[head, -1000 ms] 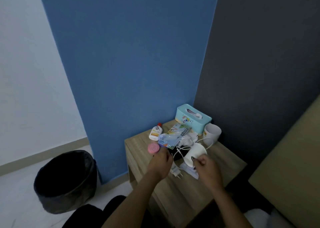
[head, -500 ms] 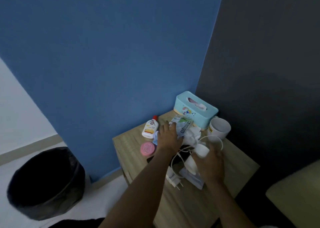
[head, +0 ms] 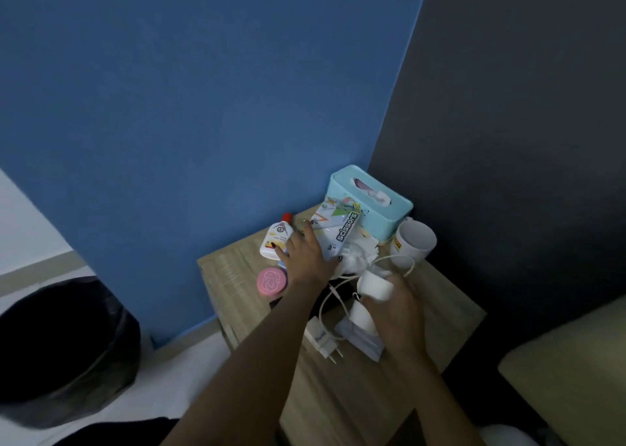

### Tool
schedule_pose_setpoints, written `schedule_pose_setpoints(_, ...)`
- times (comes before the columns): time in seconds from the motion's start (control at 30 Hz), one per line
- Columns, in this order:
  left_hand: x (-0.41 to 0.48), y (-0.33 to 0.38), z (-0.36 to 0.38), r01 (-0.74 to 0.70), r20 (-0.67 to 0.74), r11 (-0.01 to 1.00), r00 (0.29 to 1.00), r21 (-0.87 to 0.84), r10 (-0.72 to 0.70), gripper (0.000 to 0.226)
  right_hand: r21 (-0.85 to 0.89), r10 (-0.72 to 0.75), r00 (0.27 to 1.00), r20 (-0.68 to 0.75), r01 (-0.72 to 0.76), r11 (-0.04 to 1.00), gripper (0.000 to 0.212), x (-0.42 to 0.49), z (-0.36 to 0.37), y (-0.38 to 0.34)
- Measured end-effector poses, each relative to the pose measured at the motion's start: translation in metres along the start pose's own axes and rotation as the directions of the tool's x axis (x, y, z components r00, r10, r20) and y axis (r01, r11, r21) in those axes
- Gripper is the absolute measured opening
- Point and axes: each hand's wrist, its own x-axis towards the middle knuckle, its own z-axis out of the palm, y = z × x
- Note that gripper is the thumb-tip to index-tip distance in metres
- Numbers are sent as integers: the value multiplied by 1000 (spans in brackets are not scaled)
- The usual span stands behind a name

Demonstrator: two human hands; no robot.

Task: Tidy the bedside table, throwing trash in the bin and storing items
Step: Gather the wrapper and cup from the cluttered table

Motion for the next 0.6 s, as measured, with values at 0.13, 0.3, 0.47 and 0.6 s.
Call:
schedule_pose_setpoints(0.13,-16,-4,-27,-38,-44,998,998,-42,36,107,2,-70,998,-6,70,998,31,-14,-10,-16)
schedule_pose_setpoints(0.3,-41,-16,-64,-78,-38,993,996,-86,75,113,-132,-269,961,-64,259,957,34,-31,-20,-41)
schedule_pose_setpoints(0.47,-68,-22,-97,-118,-87,985,990,-126,108,120,-84,-282,957,-67,276,957,52,-50,-27,-73)
schedule_pose_setpoints(0.6,-86,-43,-130,-125,-137,983,985,-138,106,124,-85,-297,955,-14,295,952,46,-66,-16,-105)
